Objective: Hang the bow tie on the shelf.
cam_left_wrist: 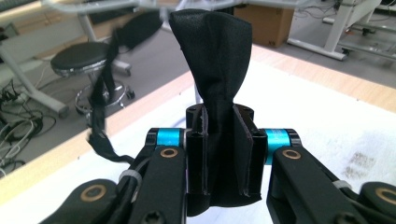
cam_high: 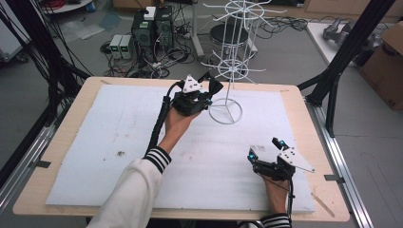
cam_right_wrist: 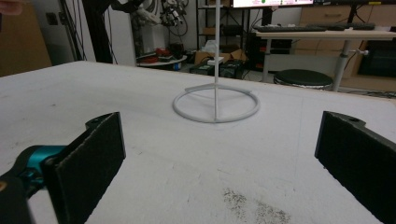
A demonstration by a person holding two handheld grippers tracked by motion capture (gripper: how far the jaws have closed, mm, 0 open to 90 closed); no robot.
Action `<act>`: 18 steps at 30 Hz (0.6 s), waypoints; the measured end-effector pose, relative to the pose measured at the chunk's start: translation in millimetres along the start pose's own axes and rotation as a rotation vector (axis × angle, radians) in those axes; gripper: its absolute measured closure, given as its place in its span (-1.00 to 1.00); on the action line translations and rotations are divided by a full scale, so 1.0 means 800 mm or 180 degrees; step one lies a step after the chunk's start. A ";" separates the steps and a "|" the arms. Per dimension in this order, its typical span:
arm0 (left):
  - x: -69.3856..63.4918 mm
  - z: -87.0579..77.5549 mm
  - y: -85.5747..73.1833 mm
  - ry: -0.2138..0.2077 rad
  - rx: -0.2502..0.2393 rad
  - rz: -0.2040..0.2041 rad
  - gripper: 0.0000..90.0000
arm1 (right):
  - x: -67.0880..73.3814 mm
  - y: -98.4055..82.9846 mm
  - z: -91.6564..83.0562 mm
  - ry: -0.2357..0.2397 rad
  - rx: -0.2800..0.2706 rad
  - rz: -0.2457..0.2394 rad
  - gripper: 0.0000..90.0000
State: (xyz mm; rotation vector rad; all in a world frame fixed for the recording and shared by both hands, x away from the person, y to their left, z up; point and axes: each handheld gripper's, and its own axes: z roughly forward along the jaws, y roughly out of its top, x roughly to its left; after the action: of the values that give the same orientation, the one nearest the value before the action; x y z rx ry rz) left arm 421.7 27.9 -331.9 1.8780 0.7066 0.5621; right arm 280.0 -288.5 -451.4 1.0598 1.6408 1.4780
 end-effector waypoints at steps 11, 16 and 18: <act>0.005 0.005 -0.009 -0.0045 0.0068 -0.0025 0.68 | 0.000 0.000 0.000 0.0004 -0.0005 -0.0002 -0.99; 0.004 0.004 -0.009 -0.0054 0.0042 -0.0016 0.51 | 0.000 0.000 0.000 0.0003 -0.0004 0.0000 -0.99; 0.001 0.004 -0.010 -0.0002 0.0026 0.0035 0.21 | 0.000 0.000 0.000 0.0004 -0.0004 0.0000 -0.99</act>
State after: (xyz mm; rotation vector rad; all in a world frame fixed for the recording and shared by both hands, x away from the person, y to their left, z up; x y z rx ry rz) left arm 422.7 29.0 -340.1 1.8906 0.6997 0.5664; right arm 280.1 -288.7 -451.5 1.0584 1.6405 1.4797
